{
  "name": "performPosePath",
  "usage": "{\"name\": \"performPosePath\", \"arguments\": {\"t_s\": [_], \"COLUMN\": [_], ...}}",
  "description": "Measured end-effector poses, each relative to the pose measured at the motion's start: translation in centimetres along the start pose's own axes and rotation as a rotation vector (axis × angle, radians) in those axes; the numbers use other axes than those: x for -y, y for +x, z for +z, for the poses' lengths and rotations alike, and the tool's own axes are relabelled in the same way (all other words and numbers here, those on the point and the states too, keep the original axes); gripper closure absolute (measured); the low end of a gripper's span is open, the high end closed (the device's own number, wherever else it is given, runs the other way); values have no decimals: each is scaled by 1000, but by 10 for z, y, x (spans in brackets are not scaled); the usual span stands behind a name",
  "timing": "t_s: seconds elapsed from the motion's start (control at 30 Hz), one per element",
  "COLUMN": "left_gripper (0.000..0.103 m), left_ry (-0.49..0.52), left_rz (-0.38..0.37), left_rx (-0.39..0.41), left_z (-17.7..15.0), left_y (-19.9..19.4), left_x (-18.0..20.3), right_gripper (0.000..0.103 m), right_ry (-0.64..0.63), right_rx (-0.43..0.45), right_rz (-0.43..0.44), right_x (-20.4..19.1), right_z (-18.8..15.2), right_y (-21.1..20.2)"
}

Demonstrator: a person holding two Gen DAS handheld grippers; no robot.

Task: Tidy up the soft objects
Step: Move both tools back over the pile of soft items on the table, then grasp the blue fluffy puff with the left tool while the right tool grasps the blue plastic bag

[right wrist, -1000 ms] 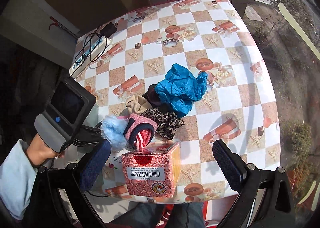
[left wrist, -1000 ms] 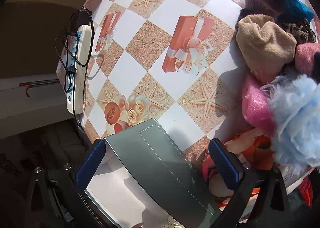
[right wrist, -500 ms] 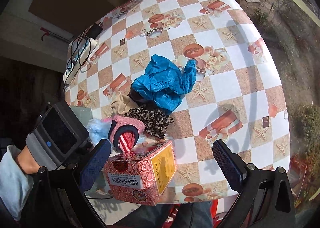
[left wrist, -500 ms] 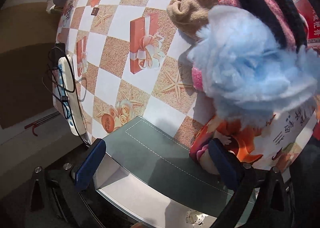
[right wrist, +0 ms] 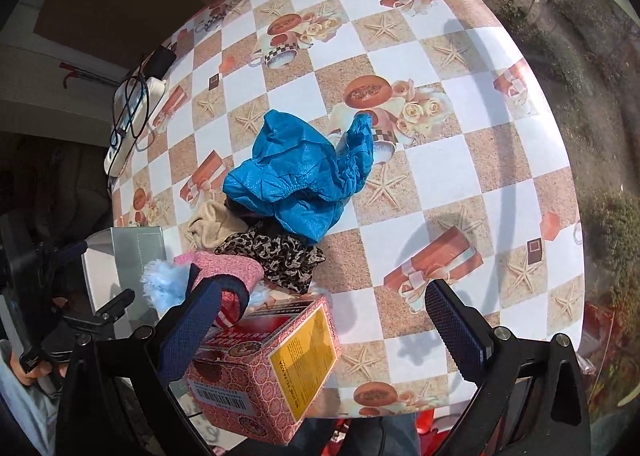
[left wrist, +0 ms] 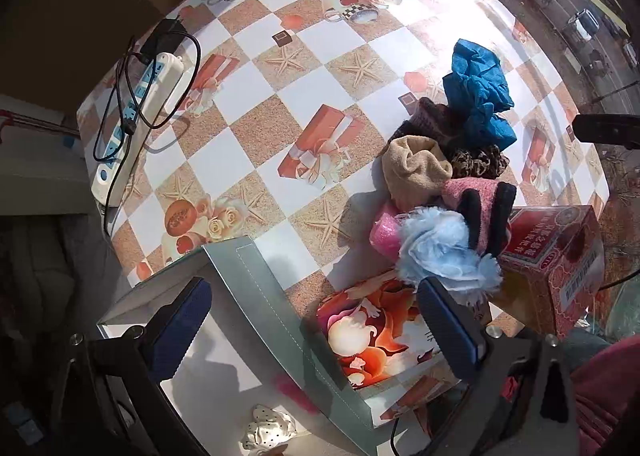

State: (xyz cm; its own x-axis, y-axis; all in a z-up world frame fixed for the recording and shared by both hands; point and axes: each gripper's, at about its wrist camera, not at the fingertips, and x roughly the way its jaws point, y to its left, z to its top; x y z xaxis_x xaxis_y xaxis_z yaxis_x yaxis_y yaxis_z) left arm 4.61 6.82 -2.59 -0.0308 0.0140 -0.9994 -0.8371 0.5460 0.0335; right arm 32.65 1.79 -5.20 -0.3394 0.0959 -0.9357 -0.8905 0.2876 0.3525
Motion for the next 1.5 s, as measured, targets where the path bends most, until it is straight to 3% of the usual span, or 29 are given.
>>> {"name": "performPosePath", "arguments": {"t_s": [0.13, 0.3, 0.47, 0.67, 0.73, 0.8, 0.93, 1.1, 1.23, 1.33, 1.4, 1.47, 1.5], "left_gripper": [0, 0, 11, 12, 12, 11, 11, 11, 11, 11, 18, 49, 58], "left_ry": [-99, -105, -171, -329, -385, -419, -388, -288, -234, -213, -215, -240, -254], "left_rz": [-151, -149, -6, 126, 130, 81, -45, -59, -76, -79, -81, -112, -128], "left_rx": [-76, -174, -140, -25, -3, 10, -62, -176, -227, -242, -243, -244, -241], "left_z": [4, 3, 18, 51, 57, 57, 47, 22, 13, 15, 20, 25, 27], "left_y": [22, 59, 66, 50, 40, 30, 30, 50, 68, 77, 82, 83, 83], "left_x": [8, 37, 31, -24, -41, -53, -48, -11, 15, 26, 26, 24, 22], "right_gripper": [1, 1, 1, 1, 1, 1, 1, 1, 1, 1, 1, 1, 1], "right_ry": [28, 41, 26, 157, 216, 284, 392, 421, 360, 309, 305, 285, 259], "right_rx": [-14, -5, -85, -61, -65, -56, -26, -14, -43, -70, -94, -102, -95], "right_rz": [11, -3, -97, -245, -270, -271, -215, -125, -134, -216, -225, -217, -223], "right_x": [-3, -18, -17, 58, 89, 116, 151, 161, 153, 141, 141, 135, 130], "right_z": [22, 59, 76, 60, 52, 42, 17, -4, -8, -8, -9, -6, -3], "right_y": [16, 39, 82, 66, 58, 48, 32, 32, 45, 62, 74, 84, 87]}}
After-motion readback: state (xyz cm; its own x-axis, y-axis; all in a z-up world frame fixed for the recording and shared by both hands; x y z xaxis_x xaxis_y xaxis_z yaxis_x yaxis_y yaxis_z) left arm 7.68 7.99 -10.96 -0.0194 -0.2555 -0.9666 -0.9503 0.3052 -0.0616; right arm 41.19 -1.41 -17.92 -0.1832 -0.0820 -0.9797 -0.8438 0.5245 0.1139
